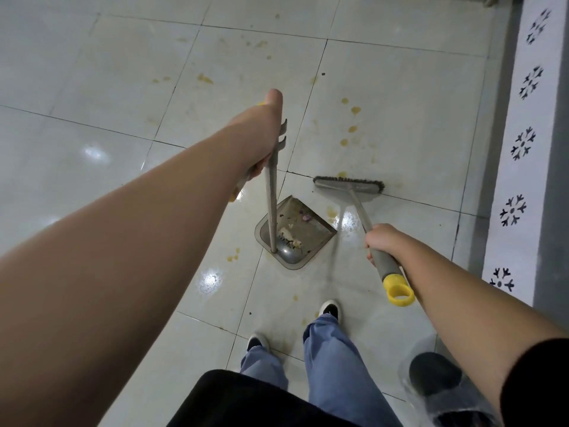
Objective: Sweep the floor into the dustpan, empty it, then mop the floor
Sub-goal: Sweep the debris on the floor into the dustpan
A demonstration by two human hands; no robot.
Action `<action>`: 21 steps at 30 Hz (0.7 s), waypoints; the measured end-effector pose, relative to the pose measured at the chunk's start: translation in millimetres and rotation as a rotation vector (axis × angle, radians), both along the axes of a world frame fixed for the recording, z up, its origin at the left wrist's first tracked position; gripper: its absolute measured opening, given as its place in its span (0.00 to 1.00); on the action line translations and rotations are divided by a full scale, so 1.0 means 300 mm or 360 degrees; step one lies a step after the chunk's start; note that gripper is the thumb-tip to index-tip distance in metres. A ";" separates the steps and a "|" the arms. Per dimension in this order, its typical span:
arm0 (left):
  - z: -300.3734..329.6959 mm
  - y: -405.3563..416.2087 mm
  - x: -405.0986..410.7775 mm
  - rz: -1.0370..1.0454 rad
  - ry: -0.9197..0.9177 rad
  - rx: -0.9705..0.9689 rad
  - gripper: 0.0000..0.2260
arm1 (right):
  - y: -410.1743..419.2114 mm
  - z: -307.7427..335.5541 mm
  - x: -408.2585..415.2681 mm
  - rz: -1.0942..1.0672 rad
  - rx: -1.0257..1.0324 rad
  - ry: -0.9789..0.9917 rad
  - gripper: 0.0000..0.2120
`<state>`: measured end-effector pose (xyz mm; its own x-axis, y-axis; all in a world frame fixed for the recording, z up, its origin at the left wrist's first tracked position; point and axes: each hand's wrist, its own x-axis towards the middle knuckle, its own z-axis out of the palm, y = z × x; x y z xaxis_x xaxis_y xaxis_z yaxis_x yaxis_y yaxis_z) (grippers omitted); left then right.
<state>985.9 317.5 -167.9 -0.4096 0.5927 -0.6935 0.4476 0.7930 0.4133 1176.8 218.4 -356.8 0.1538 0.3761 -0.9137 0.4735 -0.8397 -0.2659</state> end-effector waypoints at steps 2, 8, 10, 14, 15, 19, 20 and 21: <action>-0.009 0.011 -0.005 -0.0012 0.0014 0.0037 0.19 | 0.004 0.003 -0.034 0.0205 -0.0052 -0.0009 0.18; -0.025 0.019 -0.032 0.0006 0.0062 0.0044 0.18 | 0.126 0.161 0.052 -0.0016 -0.0404 0.0302 0.12; -0.034 0.012 -0.041 -0.0009 0.0069 0.0044 0.19 | 0.122 0.226 0.132 -0.0315 -0.0522 0.0413 0.10; -0.045 -0.010 -0.055 -0.0008 0.0090 0.0038 0.22 | 0.003 0.270 0.136 -0.0569 -0.0447 0.0469 0.08; -0.045 -0.017 -0.060 0.0010 0.0098 0.0029 0.22 | -0.026 0.263 0.121 -0.0613 -0.0422 0.0449 0.13; -0.045 -0.055 -0.096 0.0015 0.0068 0.0049 0.20 | -0.101 0.259 0.099 -0.0684 -0.0220 0.0250 0.22; -0.044 -0.068 -0.106 0.0016 0.0060 0.0057 0.20 | -0.111 0.259 0.105 -0.0694 -0.0168 0.0204 0.21; -0.041 -0.085 -0.116 0.0018 0.0055 0.0061 0.19 | -0.125 0.265 0.111 -0.0694 -0.0138 0.0180 0.21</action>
<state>951.1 292.0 -180.3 -0.4399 0.6139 -0.6555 0.4533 0.7819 0.4280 1210.1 181.0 -277.3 0.1781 0.2198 -0.9592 0.0430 -0.9755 -0.2156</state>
